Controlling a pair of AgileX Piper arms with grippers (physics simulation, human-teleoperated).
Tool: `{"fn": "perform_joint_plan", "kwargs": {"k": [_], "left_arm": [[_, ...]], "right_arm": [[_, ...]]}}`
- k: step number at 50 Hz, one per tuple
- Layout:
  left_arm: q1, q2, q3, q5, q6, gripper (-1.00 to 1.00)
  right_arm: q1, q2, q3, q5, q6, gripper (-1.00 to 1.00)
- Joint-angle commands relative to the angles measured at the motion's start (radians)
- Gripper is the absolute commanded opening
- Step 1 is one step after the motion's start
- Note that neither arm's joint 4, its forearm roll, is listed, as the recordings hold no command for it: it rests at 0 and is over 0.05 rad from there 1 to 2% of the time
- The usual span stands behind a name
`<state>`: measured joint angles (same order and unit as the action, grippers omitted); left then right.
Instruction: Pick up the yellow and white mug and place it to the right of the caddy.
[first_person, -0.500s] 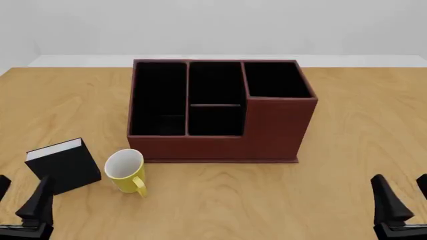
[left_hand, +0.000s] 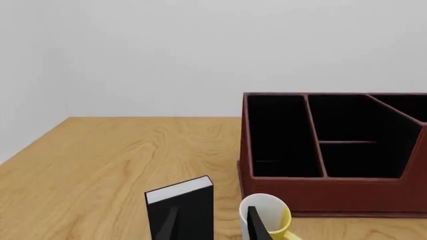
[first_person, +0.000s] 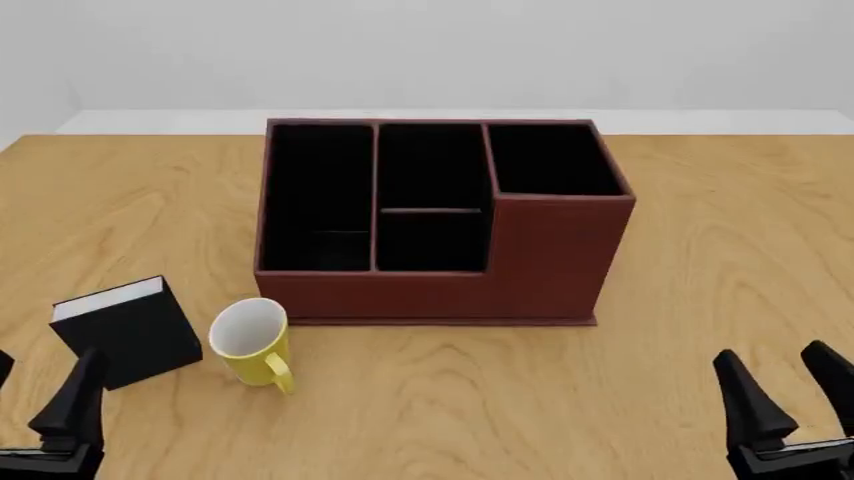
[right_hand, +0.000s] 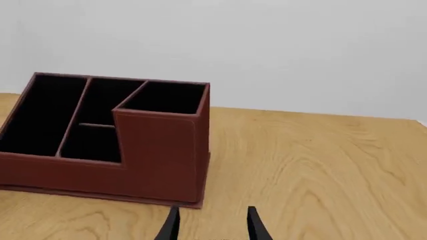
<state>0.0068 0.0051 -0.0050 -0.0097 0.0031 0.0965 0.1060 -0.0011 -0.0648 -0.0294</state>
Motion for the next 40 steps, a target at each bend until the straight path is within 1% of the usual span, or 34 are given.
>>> {"fn": "perform_joint_plan", "kwargs": {"k": [1, 7, 8, 10, 11, 12, 14, 18, 20, 23, 24, 27, 28, 37, 40], "left_arm": [[0.004, -0.003, -0.004, 0.004, 0.001, 1.00], [0.006, -0.004, -0.007, 0.006, 0.003, 1.00], [0.006, -0.004, -0.010, 0.007, 0.002, 1.00], [0.004, -0.005, -0.012, 0.004, 0.008, 1.00], [0.003, -0.005, -0.013, -0.008, 0.034, 1.00], [0.006, -0.005, -0.014, -0.007, 0.031, 1.00], [0.014, -0.005, -0.018, 0.007, 0.007, 1.00], [0.013, -0.005, -0.015, 0.001, 0.014, 1.00], [0.012, -0.005, -0.018, 0.001, 0.018, 1.00], [0.010, -0.005, -0.019, 0.000, 0.017, 1.00], [0.004, -0.004, -0.021, -0.004, 0.021, 1.00], [0.001, -0.005, -0.023, -0.005, 0.029, 1.00], [-0.001, -0.005, -0.025, -0.004, 0.029, 1.00], [0.002, -0.005, -0.032, 0.001, 0.022, 1.00], [0.004, -0.005, -0.033, 0.006, 0.018, 1.00]], "right_arm": [[0.083, 0.079, 0.000, -0.049, -0.007, 1.00], [0.143, 0.139, 0.001, -0.100, -0.006, 1.00], [0.169, 0.167, 0.001, -0.121, -0.014, 1.00], [0.169, 0.190, 0.001, -0.139, -0.015, 1.00], [0.193, 0.224, 0.001, -0.164, -0.019, 1.00], [0.199, 0.228, 0.001, -0.169, -0.027, 1.00], [0.202, 0.242, 0.001, -0.182, -0.023, 1.00], [0.229, 0.281, 0.001, -0.223, -0.023, 1.00], [0.242, 0.327, 0.001, -0.264, -0.027, 1.00], [0.256, 0.347, 0.001, -0.283, -0.021, 1.00], [0.262, 0.379, 0.001, -0.313, -0.021, 1.00], [0.276, 0.430, 0.001, -0.360, -0.028, 1.00], [0.284, 0.463, 0.001, -0.388, -0.021, 1.00], [0.332, 0.607, 0.001, -0.516, -0.017, 1.00], [0.366, 0.662, 0.001, -0.565, -0.013, 1.00]]}}
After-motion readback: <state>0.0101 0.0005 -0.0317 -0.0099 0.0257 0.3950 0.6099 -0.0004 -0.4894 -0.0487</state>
